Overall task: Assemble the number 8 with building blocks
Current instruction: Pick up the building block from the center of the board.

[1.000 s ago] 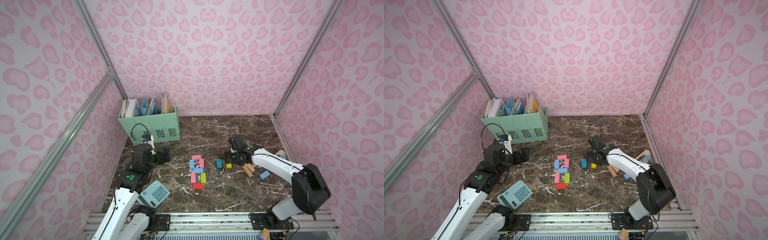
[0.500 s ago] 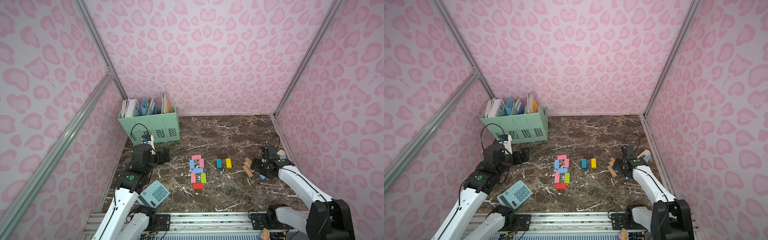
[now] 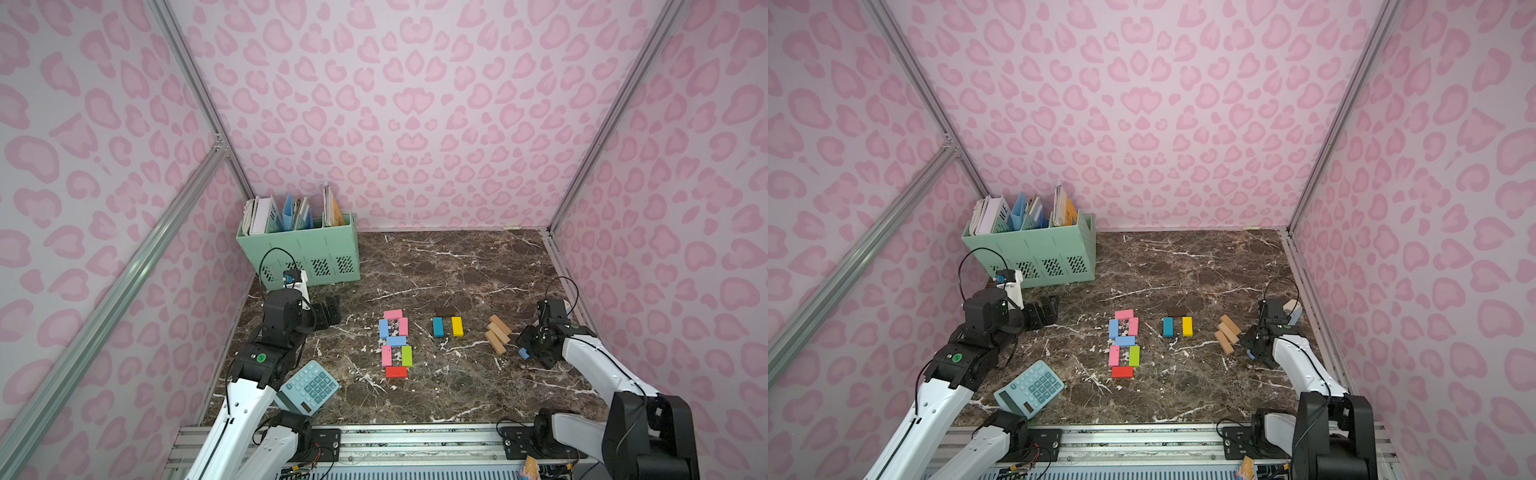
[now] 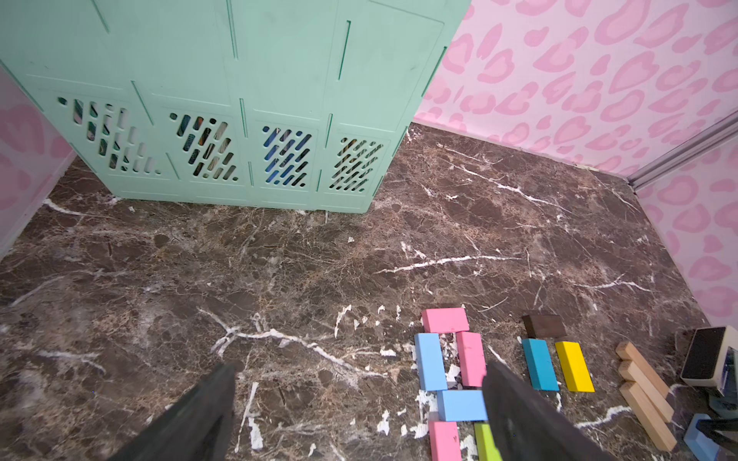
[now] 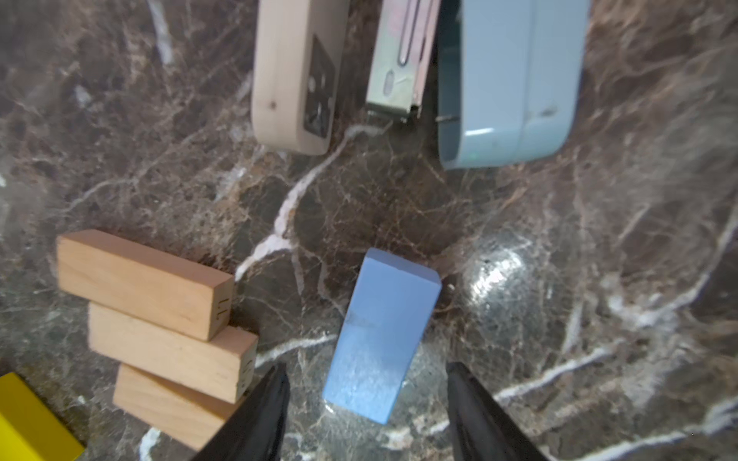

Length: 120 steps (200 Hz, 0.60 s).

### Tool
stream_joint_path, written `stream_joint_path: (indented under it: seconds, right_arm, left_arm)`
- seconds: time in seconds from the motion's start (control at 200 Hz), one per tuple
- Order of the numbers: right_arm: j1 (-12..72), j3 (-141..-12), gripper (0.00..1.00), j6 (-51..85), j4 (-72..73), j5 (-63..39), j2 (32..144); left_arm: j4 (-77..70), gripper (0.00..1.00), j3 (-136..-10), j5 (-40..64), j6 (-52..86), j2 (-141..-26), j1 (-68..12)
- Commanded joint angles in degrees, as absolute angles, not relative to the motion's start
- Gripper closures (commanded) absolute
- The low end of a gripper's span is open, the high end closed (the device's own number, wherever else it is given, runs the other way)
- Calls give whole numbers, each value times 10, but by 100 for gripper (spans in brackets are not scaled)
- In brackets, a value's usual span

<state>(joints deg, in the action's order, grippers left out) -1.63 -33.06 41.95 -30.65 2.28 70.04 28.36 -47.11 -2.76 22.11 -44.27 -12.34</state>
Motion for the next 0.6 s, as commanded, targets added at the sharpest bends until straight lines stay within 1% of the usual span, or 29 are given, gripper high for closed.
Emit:
stream_joint_path:
  seconds: [0.0, 0.065, 0.155, 0.295, 0.355, 0.505, 0.595]
  right_arm:
    - [-17, -329, 41, 425, -289, 10, 724]
    - [-17, -332, 46, 425, -288, 12, 741]
    - [-17, -334, 56, 424, -286, 10, 751]
    - [-17, -337, 77, 422, -286, 6, 751]
    - [-17, -336, 83, 423, -287, 2, 744]
    - [-12, -347, 92, 407, -302, -15, 696]
    - [16, -358, 94, 377, -301, -31, 644]
  left_arm:
    - [279, 1, -476, -28, 216, -444, -123]
    - [279, 1, -476, -28, 216, -444, -124]
    - [279, 1, -476, -31, 215, -441, -123]
    - [279, 2, -475, -32, 215, -439, -123]
    - [279, 1, -476, -32, 215, -440, -123]
    - [279, 1, -475, -31, 215, -439, -123]
    - [279, 2, -475, -30, 215, -440, -123]
